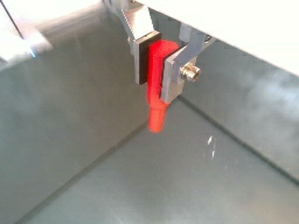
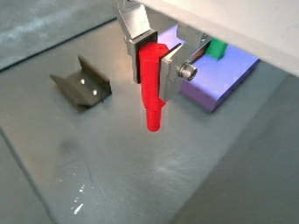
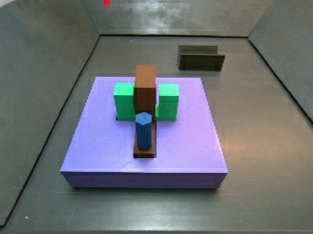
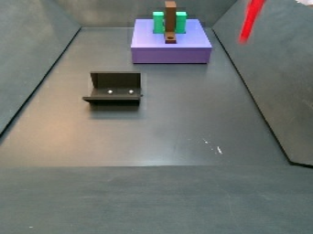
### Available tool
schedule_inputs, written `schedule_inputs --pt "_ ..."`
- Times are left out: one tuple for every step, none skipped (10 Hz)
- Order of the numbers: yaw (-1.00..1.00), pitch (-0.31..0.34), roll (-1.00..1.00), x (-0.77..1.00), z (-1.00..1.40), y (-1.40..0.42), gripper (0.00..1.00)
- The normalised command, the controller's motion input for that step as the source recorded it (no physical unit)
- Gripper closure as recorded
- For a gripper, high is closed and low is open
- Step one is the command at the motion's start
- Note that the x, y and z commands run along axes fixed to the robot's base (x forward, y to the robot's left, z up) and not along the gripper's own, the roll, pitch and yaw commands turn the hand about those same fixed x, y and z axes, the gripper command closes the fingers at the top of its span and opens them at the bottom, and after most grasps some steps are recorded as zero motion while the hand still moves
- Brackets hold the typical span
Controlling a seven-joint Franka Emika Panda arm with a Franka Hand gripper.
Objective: Pick up the red object. Move up. Move to above the board. Insert the red object.
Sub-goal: Move to above the board.
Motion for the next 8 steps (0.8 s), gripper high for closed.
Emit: schedule_inputs --pt "0.0 0.045 -0.03 0.0 0.72 -0.02 1.0" --pt "-0.22 0.173 0.11 0.62 0.18 -1.4 1.0" --pt "-0.19 0.205 0.13 0.61 0.17 -1.4 1.0" --pt "-0.08 0.237 0.08 0.64 0.16 -1.4 1.0" --pt "-0.05 0.229 -0.01 0.65 0.17 -1.4 1.0" --pt "-0.01 0.202 0.03 0.66 0.17 -1.4 1.0" --pt "0.01 0.16 0.0 0.68 0.17 -1.4 1.0" --pt "0.01 0.137 -0.02 0.69 0.18 -1.4 1.0"
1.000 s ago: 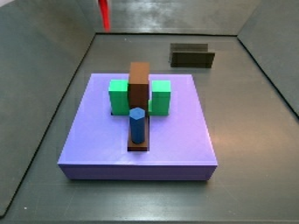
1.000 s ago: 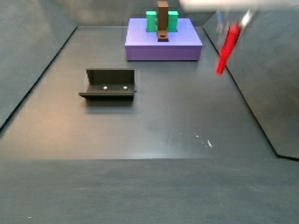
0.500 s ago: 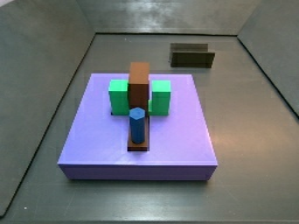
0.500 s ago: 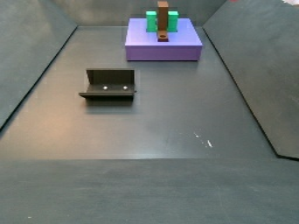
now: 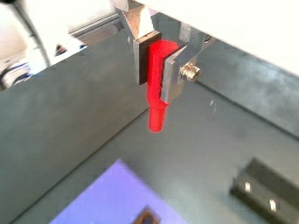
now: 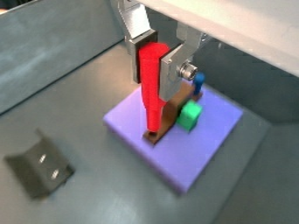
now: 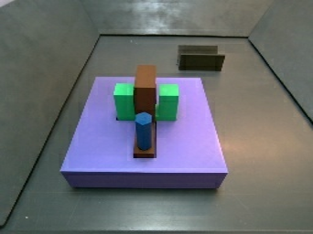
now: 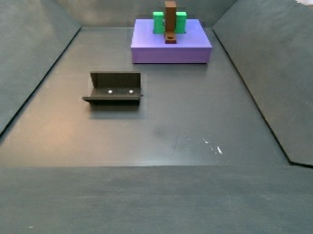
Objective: Pick up the red object. Move up. Move to above the board. Insert the red object.
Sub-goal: Move to above the board, then insert the red object.
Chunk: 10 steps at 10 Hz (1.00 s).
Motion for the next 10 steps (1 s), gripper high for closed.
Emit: schedule_inputs --pt "0.01 0.133 0.03 0.7 0.18 -1.4 1.0" --pt "0.01 0.16 0.05 0.5 0.12 -0.84 1.0" --pt "0.0 0.153 0.07 0.34 0.08 -0.51 1.0" --pt "0.01 0.108 0.08 0.14 0.04 -0.19 1.0" --pt "0.0 -0.057 -0.01 -0.04 0.0 0.0 1.0" --pt "0.0 0.0 0.0 0.0 0.0 -0.02 1.0" --pt "0.0 0.0 -0.01 0.16 -0.35 0.39 1.0" --pt "0.13 0.0 0.08 0.0 -0.58 0.89 1.0" --pt "0.27 -0.029 0.0 0.07 -0.55 0.6 1.0" --pt "0.49 -0.114 0.14 0.11 -0.88 0.09 1.0"
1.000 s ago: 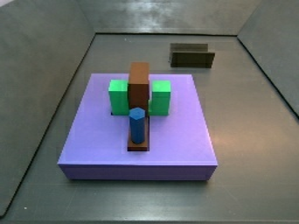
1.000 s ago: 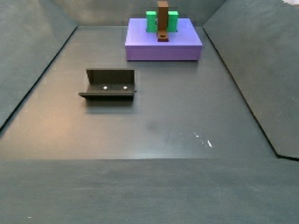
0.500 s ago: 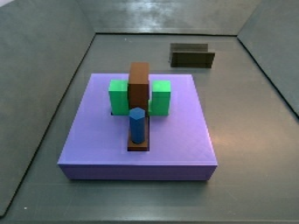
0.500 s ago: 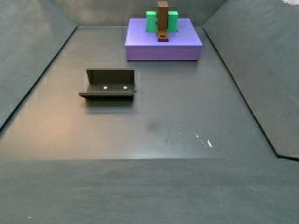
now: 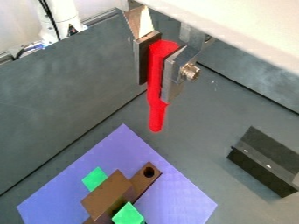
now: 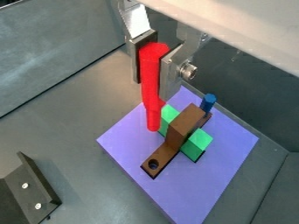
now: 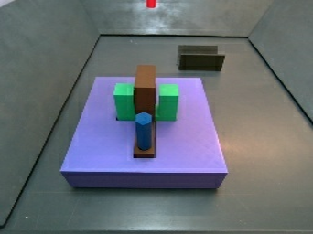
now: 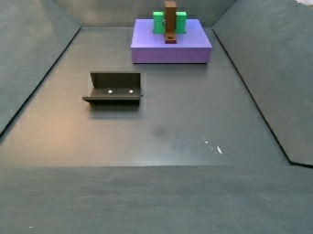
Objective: Pick up the red object. Move up. Move to above the board. Insert the red object.
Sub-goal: Insert the red object.
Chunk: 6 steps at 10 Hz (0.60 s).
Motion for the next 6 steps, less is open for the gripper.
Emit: schedule_inputs --pt "0.41 -0.129 0.05 0.08 -0.95 0.0 1.0" --pt "0.31 -0.147 0.06 0.08 -0.91 -0.04 1.0" --pt "0.13 -0.14 0.02 0.17 -0.63 -0.05 1.0" --pt "-0.04 -0.074 0.16 0.45 -0.53 0.0 1.0" --pt "-0.14 -0.097 0.2 0.23 -0.52 0.0 1.0" --pt "-0.19 -0.084 0.21 0.12 -0.26 0.0 1.0"
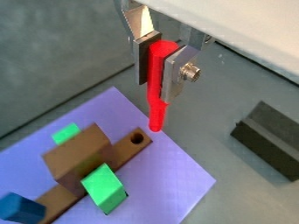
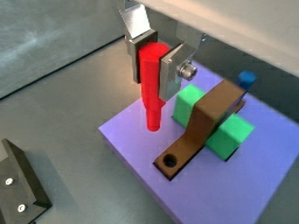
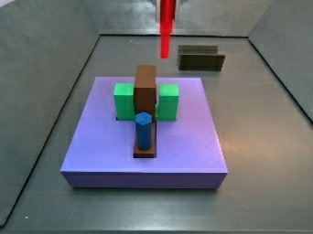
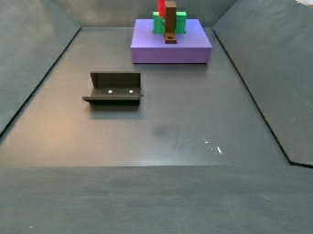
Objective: Pick up the red object. Move up. Move to above the board. Insert the red object.
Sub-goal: Insert the red object.
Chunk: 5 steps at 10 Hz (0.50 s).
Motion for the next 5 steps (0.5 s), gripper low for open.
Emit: schedule_inputs --pt "-0.08 -0.08 0.27 0.0 -0.35 -0.03 1.0" --pt "-0.06 -0.071 0.2 -0.17 -0.34 -0.04 1.0" --pt "-0.05 -0.083 0.17 -0.34 -0.27 0.0 1.0" --pt "0.0 -0.199 0.17 -0.43 -0.11 0.0 1.0" --pt "0.0 -0.233 0.09 -0.25 -0.17 -0.03 1.0"
